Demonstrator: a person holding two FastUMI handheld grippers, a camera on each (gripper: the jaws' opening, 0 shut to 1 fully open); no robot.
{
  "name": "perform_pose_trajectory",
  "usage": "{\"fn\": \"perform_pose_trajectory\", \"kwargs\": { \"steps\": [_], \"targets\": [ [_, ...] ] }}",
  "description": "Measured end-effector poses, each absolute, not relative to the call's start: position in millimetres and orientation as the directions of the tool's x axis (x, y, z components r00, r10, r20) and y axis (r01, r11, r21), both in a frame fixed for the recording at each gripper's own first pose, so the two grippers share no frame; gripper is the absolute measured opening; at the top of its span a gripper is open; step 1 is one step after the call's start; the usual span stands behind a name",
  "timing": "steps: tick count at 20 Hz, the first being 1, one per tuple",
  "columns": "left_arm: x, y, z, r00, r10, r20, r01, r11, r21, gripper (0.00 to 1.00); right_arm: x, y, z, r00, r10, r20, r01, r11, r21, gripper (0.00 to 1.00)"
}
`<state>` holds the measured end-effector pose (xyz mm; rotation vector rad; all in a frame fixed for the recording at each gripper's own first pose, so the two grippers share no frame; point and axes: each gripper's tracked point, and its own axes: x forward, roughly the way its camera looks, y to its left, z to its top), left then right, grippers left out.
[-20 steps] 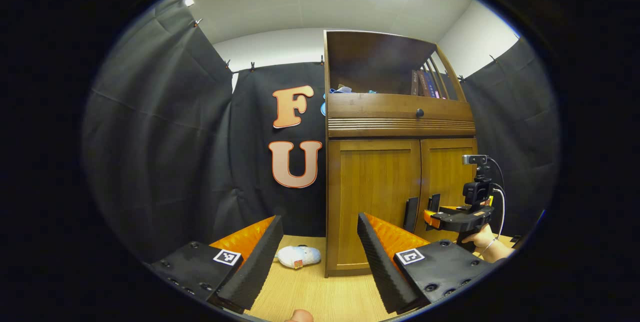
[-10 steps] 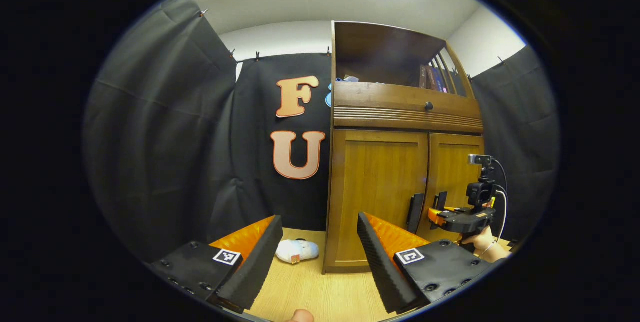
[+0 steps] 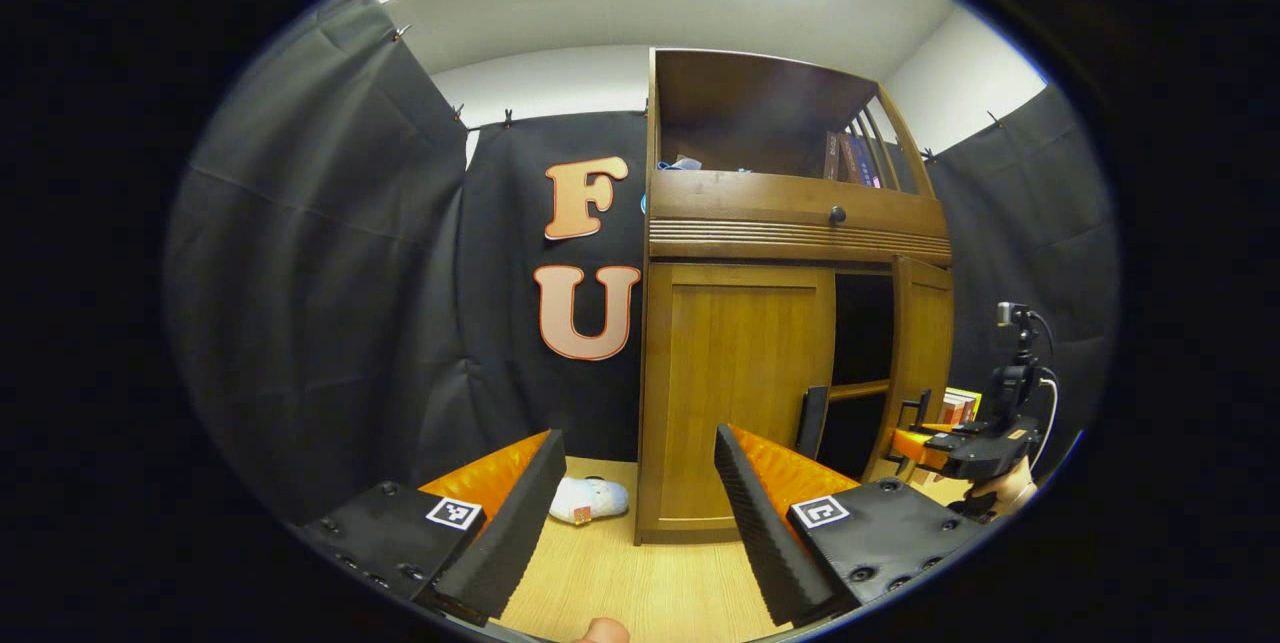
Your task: Open the right door of the double-door shoe cabinet with the right hand, and open the left door with the left hand.
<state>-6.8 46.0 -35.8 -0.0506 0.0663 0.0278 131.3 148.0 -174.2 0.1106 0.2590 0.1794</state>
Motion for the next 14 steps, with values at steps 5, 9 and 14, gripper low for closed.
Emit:
{"fn": "perform_pose_trajectory", "kwargs": {
  "steps": [5, 9, 14],
  "targets": [
    [-15, 22, -29, 0.998, -0.003, -0.061, 0.000, 0.999, -0.038, 0.97, 88, 107, -165, 0.954, 0.148, -0.263, -0.120, 0.986, 0.118, 0.24],
    [-17, -2, -32, 0.996, -0.045, -0.076, 0.040, 0.998, -0.057, 0.96, 68, 79, -163, 0.956, 0.110, -0.272, -0.083, 0.991, 0.109, 0.19],
    [-12, -22, -38, 0.994, -0.065, -0.092, 0.059, 0.996, -0.068, 0.94, 48, 38, -163, 0.963, 0.047, -0.266, -0.028, 0.997, 0.078, 0.15]
  ]
}}
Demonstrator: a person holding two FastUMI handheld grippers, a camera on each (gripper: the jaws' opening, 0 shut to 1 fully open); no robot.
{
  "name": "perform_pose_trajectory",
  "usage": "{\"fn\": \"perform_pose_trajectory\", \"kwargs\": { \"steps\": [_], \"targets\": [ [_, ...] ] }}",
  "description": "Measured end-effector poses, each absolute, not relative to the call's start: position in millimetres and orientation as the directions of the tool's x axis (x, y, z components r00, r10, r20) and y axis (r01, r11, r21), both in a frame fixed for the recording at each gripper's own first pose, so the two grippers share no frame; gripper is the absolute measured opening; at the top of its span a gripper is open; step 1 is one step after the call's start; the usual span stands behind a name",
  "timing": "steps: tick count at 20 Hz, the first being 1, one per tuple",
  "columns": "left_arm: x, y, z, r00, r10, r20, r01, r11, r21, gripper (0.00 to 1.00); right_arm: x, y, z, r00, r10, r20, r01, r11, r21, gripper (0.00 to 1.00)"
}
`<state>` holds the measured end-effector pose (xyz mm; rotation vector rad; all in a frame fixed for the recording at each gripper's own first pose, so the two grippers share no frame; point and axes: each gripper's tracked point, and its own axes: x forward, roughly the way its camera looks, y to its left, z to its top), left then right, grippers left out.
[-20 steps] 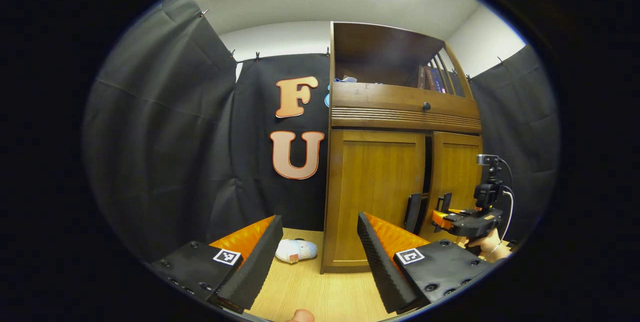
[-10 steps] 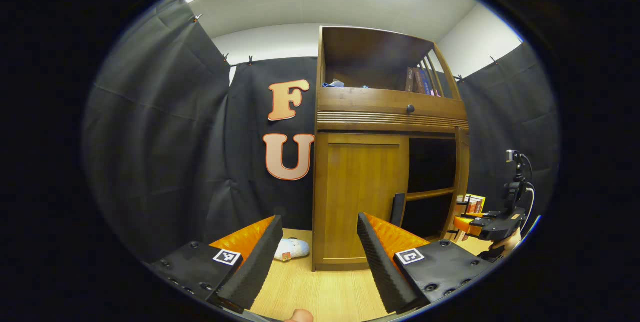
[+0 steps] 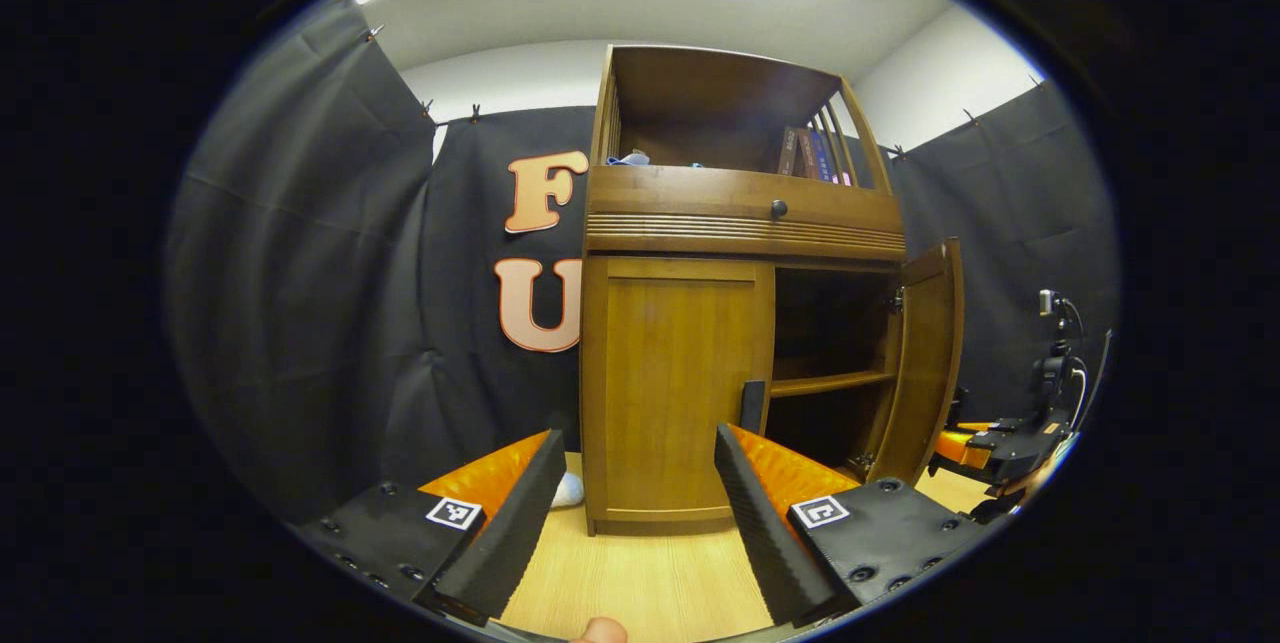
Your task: Open the right door of the double-door shoe cabinet with the right hand, and open the left door with the left hand.
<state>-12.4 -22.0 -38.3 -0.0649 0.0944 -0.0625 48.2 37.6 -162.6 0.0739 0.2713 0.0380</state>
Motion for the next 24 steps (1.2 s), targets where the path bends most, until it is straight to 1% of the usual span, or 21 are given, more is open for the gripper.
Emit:
{"fn": "perform_pose_trajectory", "kwargs": {
  "steps": [1, 2, 3, 4, 7, 8, 10, 11, 12, 13, 16, 17, 19, 20, 21, 22, 23, 24],
  "targets": [
    [-12, -27, -38, 0.993, -0.071, -0.093, 0.064, 0.996, -0.068, 0.97, 45, 28, -162, 0.965, 0.030, -0.261, -0.013, 0.998, 0.068, 0.12],
    [-13, -31, -39, 0.993, -0.074, -0.092, 0.068, 0.995, -0.069, 0.94, 43, 18, -163, 0.966, 0.016, -0.259, -0.001, 0.998, 0.060, 0.11],
    [-12, -35, -38, 0.993, -0.078, -0.091, 0.071, 0.995, -0.071, 0.97, 40, 9, -163, 0.967, 0.001, -0.256, 0.014, 0.998, 0.054, 0.08],
    [-12, -39, -38, 0.992, -0.082, -0.092, 0.075, 0.994, -0.074, 0.94, 38, 0, -163, 0.967, -0.016, -0.253, 0.030, 0.998, 0.048, 0.07],
    [-10, -54, -35, 0.992, -0.095, -0.088, 0.089, 0.994, -0.070, 0.94, 34, -28, -166, 0.969, -0.056, -0.240, 0.065, 0.997, 0.029, 0.01],
    [-11, -59, -34, 0.991, -0.098, -0.088, 0.092, 0.993, -0.069, 0.94, 32, -35, -164, 0.970, -0.057, -0.236, 0.067, 0.997, 0.034, 0.06],
    [-8, -71, -35, 0.990, -0.109, -0.088, 0.103, 0.992, -0.073, 0.94, 31, -47, -163, 0.971, -0.056, -0.233, 0.067, 0.997, 0.041, 0.05],
    [-7, -77, -36, 0.989, -0.115, -0.090, 0.108, 0.991, -0.075, 0.97, 32, -52, -163, 0.971, -0.053, -0.232, 0.065, 0.997, 0.044, 0.05],
    [-6, -82, -38, 0.989, -0.119, -0.091, 0.112, 0.991, -0.078, 0.94, 33, -56, -164, 0.972, -0.042, -0.231, 0.056, 0.997, 0.054, 0.00],
    [-3, -87, -39, 0.988, -0.124, -0.090, 0.117, 0.990, -0.080, 0.94, 32, -60, -164, 0.973, -0.033, -0.228, 0.049, 0.997, 0.063, 0.05],
    [5, -104, -42, 0.988, -0.126, -0.087, 0.119, 0.990, -0.075, 0.94, 33, -71, -166, 0.974, -0.001, -0.225, 0.025, 0.994, 0.103, 0.05],
    [11, -109, -44, 0.988, -0.126, -0.087, 0.119, 0.990, -0.074, 0.94, 29, -75, -166, 0.974, 0.005, -0.227, 0.025, 0.991, 0.130, 0.01],
    [22, -120, -49, 0.988, -0.128, -0.086, 0.122, 0.990, -0.071, 0.94, 22, -89, -161, 0.977, -0.018, -0.214, 0.045, 0.991, 0.125, 0.03],
    [26, -128, -52, 0.987, -0.136, -0.087, 0.130, 0.989, -0.071, 0.94, 18, -99, -160, 0.977, -0.034, -0.211, 0.059, 0.992, 0.115, 0.13],
    [32, -136, -55, 0.986, -0.141, -0.090, 0.135, 0.988, -0.071, 0.94, 13, -113, -157, 0.977, -0.061, -0.206, 0.084, 0.991, 0.105, 0.14],
    [38, -143, -60, 0.985, -0.145, -0.093, 0.139, 0.988, -0.069, 0.94, 9, -125, -154, 0.976, -0.090, -0.199, 0.111, 0.989, 0.096, 0.04],
    [45, -150, -64, 0.984, -0.149, -0.099, 0.143, 0.987, -0.066, 0.94, 4, -129, -149, 0.979, -0.087, -0.184, 0.108, 0.988, 0.108, 0.04],
    [53, -157, -69, 0.983, -0.153, -0.105, 0.147, 0.987, -0.065, 0.94, -1, -131, -148, 0.980, -0.078, -0.182, 0.101, 0.987, 0.125, 0.00]
  ]
}}
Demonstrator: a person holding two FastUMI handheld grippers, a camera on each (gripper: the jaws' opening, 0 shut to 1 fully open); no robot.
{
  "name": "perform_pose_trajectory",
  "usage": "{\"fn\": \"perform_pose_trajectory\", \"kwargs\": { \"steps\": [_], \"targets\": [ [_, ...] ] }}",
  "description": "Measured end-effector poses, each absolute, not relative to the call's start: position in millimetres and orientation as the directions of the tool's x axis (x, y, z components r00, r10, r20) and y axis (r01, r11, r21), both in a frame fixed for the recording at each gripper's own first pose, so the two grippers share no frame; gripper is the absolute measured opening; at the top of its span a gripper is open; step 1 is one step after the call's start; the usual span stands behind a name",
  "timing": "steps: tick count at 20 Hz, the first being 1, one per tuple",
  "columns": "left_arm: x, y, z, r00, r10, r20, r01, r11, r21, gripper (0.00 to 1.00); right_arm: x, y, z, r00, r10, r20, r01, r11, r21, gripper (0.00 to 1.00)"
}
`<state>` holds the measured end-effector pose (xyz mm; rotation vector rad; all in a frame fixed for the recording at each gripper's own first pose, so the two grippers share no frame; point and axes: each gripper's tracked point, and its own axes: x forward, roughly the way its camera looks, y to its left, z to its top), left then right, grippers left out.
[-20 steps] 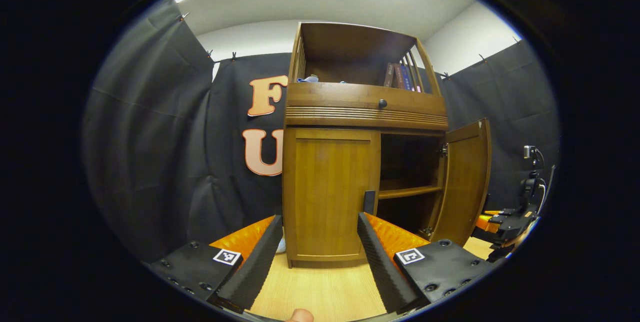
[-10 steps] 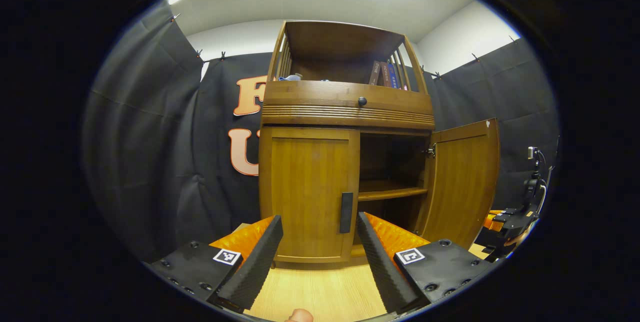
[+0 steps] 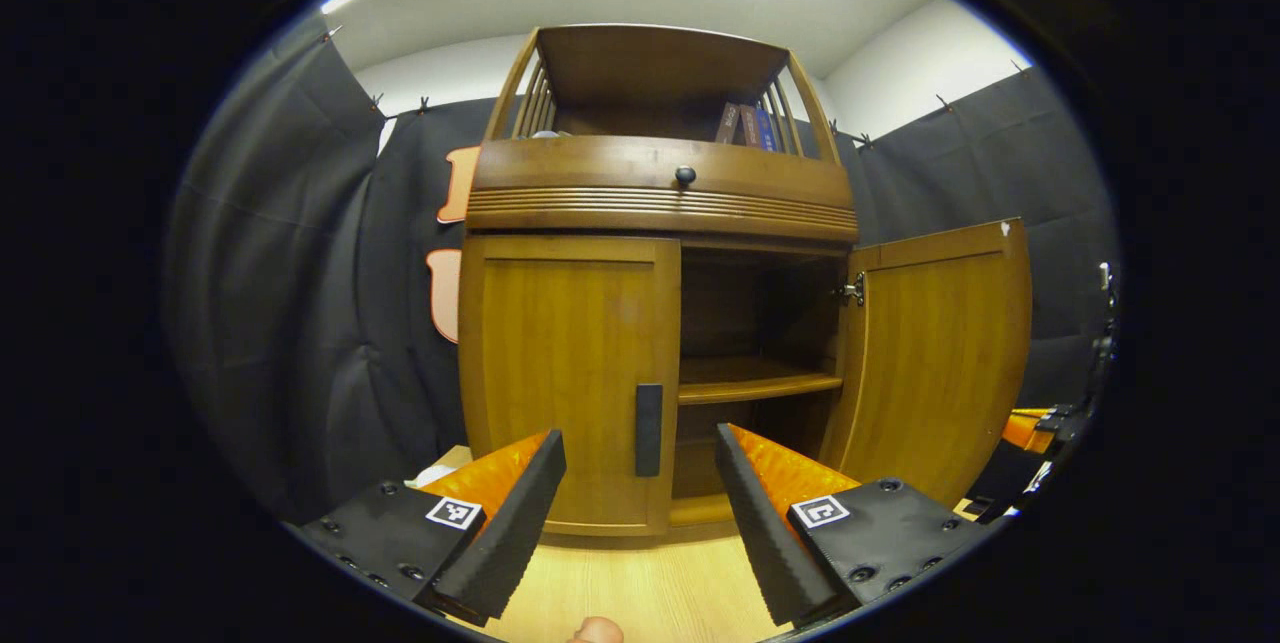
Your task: Open the right door of the double-door shoe cabinet with the right hand, and open the left door with the left hand.
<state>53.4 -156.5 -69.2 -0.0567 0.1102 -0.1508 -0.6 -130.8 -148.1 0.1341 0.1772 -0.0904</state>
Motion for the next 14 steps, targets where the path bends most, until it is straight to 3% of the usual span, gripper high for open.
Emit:
{"fn": "perform_pose_trajectory", "kwargs": {
  "steps": [1, 7, 8, 11, 12, 14],
  "targets": [
    [62, -162, -75, 0.981, -0.158, -0.110, 0.152, 0.986, -0.065, 0.94, -2, -134, -145, 0.980, -0.077, -0.182, 0.102, 0.986, 0.133, 0.11],
    [109, -186, -99, 0.980, -0.163, -0.113, 0.159, 0.986, -0.047, 0.99, -7, -139, -140, 0.980, -0.075, -0.185, 0.100, 0.987, 0.127, 0.11],
    [117, -188, -105, 0.980, -0.164, -0.116, 0.160, 0.986, -0.047, 0.94, -6, -140, -139, 0.980, -0.075, -0.185, 0.100, 0.986, 0.132, 0.11],
    [143, -192, -114, 0.980, -0.164, -0.115, 0.158, 0.986, -0.055, 0.94, -6, -141, -133, 0.981, -0.085, -0.173, 0.109, 0.985, 0.135, 0.16],
    [151, -193, -119, 0.980, -0.164, -0.116, 0.158, 0.986, -0.061, 0.94, -6, -142, -132, 0.981, -0.091, -0.169, 0.114, 0.984, 0.135, 0.26],
    [166, -190, -128, 0.977, -0.168, -0.128, 0.159, 0.984, -0.084, 0.94, -3, -145, -133, 0.980, -0.108, -0.164, 0.129, 0.983, 0.128, 0.27]
  ]
}}
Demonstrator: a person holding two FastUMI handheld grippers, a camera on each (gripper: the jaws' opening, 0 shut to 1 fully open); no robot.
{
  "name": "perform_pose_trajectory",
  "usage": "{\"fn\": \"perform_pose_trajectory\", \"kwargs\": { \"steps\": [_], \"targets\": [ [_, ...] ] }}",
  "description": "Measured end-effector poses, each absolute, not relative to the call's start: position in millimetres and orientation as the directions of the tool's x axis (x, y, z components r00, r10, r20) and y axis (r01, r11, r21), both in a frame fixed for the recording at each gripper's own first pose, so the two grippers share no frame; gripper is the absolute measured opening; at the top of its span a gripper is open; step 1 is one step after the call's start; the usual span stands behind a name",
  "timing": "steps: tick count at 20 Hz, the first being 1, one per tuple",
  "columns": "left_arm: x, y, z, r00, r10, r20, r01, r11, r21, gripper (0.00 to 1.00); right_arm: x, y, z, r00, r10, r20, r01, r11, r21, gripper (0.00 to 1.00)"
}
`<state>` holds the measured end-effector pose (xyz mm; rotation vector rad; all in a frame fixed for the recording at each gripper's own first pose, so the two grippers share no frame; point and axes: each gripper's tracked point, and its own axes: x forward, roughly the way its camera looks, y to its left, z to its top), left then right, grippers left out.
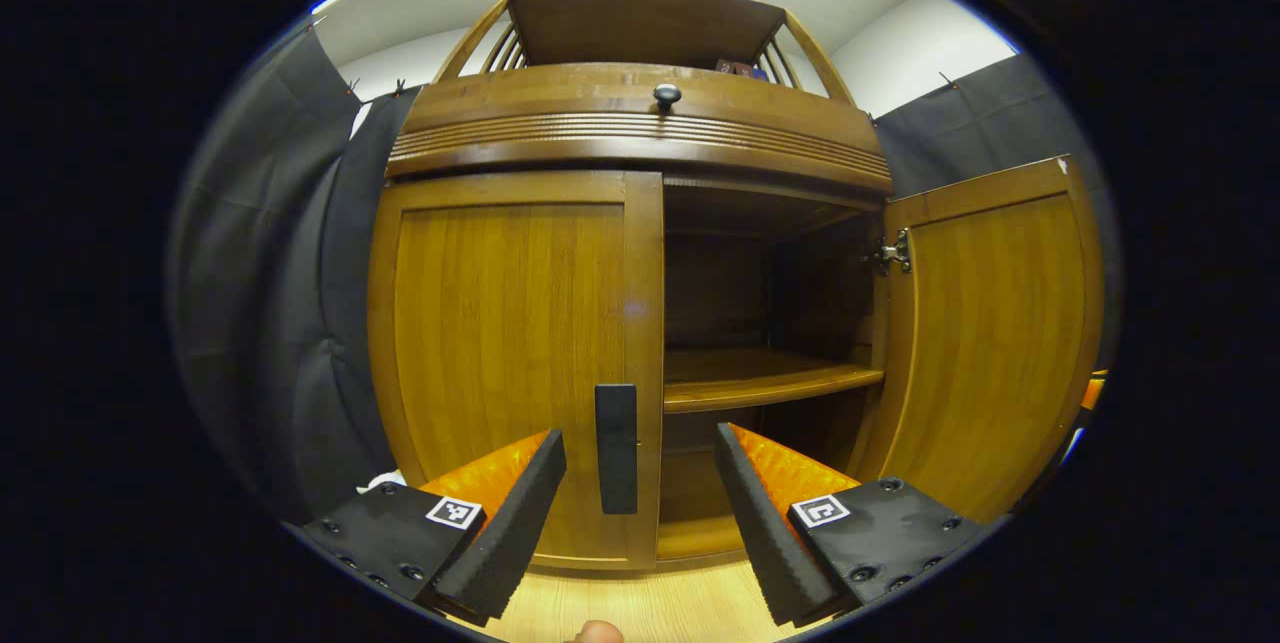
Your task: Open the right door of the double-door shoe cabinet with the right hand, and open the left door with the left hand.
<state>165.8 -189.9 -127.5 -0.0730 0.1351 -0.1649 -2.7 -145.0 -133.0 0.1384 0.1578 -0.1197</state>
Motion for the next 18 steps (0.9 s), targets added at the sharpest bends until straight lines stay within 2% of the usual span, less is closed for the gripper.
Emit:
{"fn": "perform_pose_trajectory", "kwargs": {
  "steps": [2, 3, 4, 6, 9, 10, 11, 15, 18],
  "targets": [
    [181, -186, -143, 0.975, -0.162, -0.153, 0.147, 0.984, -0.101, 0.94, -2, -148, -129, 0.980, -0.123, -0.157, 0.142, 0.983, 0.115, 0.43],
    [189, -183, -149, 0.975, -0.152, -0.163, 0.136, 0.985, -0.106, 0.94, 0, -149, -130, 0.980, -0.130, -0.153, 0.147, 0.983, 0.107, 0.65],
    [197, -181, -155, 0.975, -0.148, -0.165, 0.130, 0.985, -0.112, 1.00, 1, -150, -129, 0.979, -0.140, -0.150, 0.156, 0.983, 0.098, 0.71],
    [208, -179, -166, 0.971, -0.152, -0.184, 0.130, 0.984, -0.125, 0.99, 4, -155, -125, 0.976, -0.165, -0.142, 0.178, 0.981, 0.084, 0.86],
    [222, -183, -177, 0.966, -0.158, -0.206, 0.137, 0.984, -0.113, 0.97, 9, -161, -123, 0.974, -0.193, -0.119, 0.204, 0.975, 0.086, 0.92],
    [227, -181, -181, 0.967, -0.136, -0.216, 0.117, 0.988, -0.096, 0.96, 9, -160, -124, 0.974, -0.193, -0.120, 0.204, 0.975, 0.092, 0.99],
    [231, -179, -185, 0.966, -0.125, -0.228, 0.107, 0.990, -0.092, 0.96, 9, -160, -125, 0.974, -0.194, -0.120, 0.206, 0.974, 0.094, 0.92],
    [238, -178, -193, 0.965, -0.122, -0.232, 0.106, 0.991, -0.081, 0.90, 9, -162, -125, 0.971, -0.207, -0.116, 0.217, 0.973, 0.081, 0.92],
    [240, -188, -193, 0.964, -0.159, -0.215, 0.145, 0.986, -0.077, 0.65, 7, -160, -122, 0.973, -0.203, -0.107, 0.213, 0.973, 0.087, 0.92]
  ]
}}
